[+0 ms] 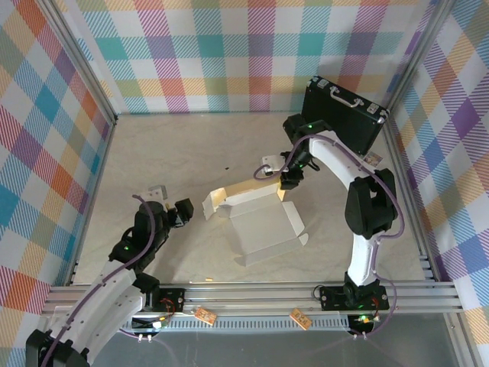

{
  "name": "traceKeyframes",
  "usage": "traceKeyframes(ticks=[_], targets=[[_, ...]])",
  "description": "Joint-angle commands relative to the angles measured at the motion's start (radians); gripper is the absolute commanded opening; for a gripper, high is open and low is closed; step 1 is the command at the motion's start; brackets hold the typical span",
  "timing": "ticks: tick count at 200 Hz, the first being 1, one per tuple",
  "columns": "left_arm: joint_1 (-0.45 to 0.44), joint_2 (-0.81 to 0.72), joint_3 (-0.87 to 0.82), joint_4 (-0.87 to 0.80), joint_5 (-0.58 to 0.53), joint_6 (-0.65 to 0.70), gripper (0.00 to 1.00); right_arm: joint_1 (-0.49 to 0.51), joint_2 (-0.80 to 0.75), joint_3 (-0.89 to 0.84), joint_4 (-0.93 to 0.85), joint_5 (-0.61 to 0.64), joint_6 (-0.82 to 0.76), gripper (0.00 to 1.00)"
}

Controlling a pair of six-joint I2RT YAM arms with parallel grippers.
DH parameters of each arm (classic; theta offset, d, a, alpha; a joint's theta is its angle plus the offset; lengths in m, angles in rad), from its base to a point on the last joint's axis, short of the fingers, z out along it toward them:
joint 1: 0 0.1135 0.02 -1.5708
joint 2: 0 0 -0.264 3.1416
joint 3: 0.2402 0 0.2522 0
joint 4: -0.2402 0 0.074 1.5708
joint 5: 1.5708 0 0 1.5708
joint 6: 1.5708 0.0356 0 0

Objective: Fold the paper box

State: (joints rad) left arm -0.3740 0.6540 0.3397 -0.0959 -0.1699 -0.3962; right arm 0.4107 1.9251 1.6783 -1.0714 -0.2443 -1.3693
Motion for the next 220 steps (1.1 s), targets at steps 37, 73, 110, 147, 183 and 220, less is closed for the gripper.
traceKeyframes(ticks=[37, 73, 110, 147, 183, 220], targets=[[0.009, 0.281, 0.027, 0.340, 0.265, 0.153, 0.65, -0.021, -0.057, -0.023, 0.051, -0.013, 0.040, 0.47], [-0.025, 0.360, 0.037, 0.380, 0.365, 0.177, 0.64, -0.024, -0.037, -0.006, 0.057, -0.021, 0.063, 0.47], [-0.075, 0.422, 0.062, 0.383, 0.407, 0.223, 0.63, -0.025, -0.024, -0.008, 0.068, -0.030, 0.082, 0.46], [-0.093, 0.465, 0.092, 0.384, 0.443, 0.270, 0.62, -0.026, -0.022, -0.013, 0.069, -0.042, 0.076, 0.46], [-0.094, 0.438, 0.148, 0.270, 0.374, 0.265, 0.59, -0.030, -0.023, -0.014, 0.074, -0.044, 0.071, 0.47], [-0.092, 0.285, 0.159, 0.083, -0.214, 0.120, 0.79, -0.033, -0.022, -0.020, 0.076, -0.041, 0.058, 0.47]])
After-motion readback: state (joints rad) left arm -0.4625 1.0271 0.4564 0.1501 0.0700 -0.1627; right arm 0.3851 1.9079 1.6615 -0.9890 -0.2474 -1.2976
